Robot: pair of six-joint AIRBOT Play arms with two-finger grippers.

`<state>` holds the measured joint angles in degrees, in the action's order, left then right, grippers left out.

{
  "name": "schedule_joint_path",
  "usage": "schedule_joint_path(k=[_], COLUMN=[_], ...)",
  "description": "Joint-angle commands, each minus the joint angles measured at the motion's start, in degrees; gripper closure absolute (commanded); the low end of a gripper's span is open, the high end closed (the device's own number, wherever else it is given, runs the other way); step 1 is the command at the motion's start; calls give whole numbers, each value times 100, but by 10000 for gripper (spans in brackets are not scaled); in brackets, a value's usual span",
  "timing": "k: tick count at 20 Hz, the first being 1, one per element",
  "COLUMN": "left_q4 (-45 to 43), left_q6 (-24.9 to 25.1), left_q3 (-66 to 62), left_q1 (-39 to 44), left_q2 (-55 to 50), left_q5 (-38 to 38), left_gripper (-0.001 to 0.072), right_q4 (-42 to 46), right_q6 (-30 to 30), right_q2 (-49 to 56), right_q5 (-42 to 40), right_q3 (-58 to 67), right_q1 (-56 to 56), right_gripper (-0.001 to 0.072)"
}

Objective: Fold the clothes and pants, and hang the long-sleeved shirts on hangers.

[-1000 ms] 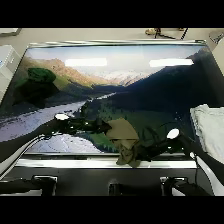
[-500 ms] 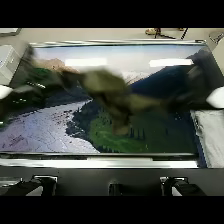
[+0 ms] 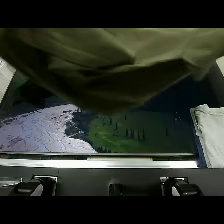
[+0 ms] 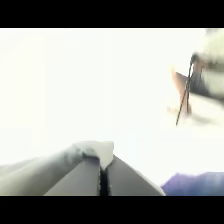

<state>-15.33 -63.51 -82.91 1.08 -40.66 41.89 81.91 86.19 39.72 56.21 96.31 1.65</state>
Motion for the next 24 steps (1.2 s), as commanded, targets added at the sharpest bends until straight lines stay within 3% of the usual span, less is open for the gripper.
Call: schedule_joint_path(k=[1, 2, 4, 6, 8, 10, 15, 18, 22, 23, 24], left_q4=[-476, -990, -2452, -4028, -4758, -4636, -3595, -3228, -3156, -3158, -3158], left_q6=[-175, -450, -1613, -2505, -2830, -2911, -2911, -2909, -2909, -2907, -2907], left_q3=[-61, -24, 170, 621, 1443, 2625, 5121, 5523, 5438, 5416, 5396], left_q1=[-42, -42, -42, -39, -39, 22, 221, 221, 214, 208, 197], left_q2=[271, 227, 72, -197, -538, -824, -1110, -1117, -1117, -1117, -1117], left_q5=[-638, -621, -219, 953, 2260, 2824, 1867, 1397, 811, 695, 614], left_gripper=[680, 680, 680, 680, 679, 679, 679, 679, 678, 678, 677], right_q4=[168, 234, 334, 345, 341, 262, -957, -1845, -1611, -1414, -1200], right_q6=[17, 17, 17, 17, 17, 20, 1064, 1255, 796, 756, 739], right_q2=[-114, -39, 282, 850, 1707, 2702, 5084, 5812, 5849, 5764, 5650], right_q5=[-789, -890, -721, -234, 442, 855, 1176, 1792, 2328, 2387, 2398], right_q3=[85, 85, 85, 81, 79, 79, 79, 79, 83, 83, 85], right_q1=[-2, -4, -4, -4, -2, -2, -2, -2, -4, -4, -7], right_gripper=[678, 678, 678, 678, 677, 677, 677, 677, 677, 615, 304])
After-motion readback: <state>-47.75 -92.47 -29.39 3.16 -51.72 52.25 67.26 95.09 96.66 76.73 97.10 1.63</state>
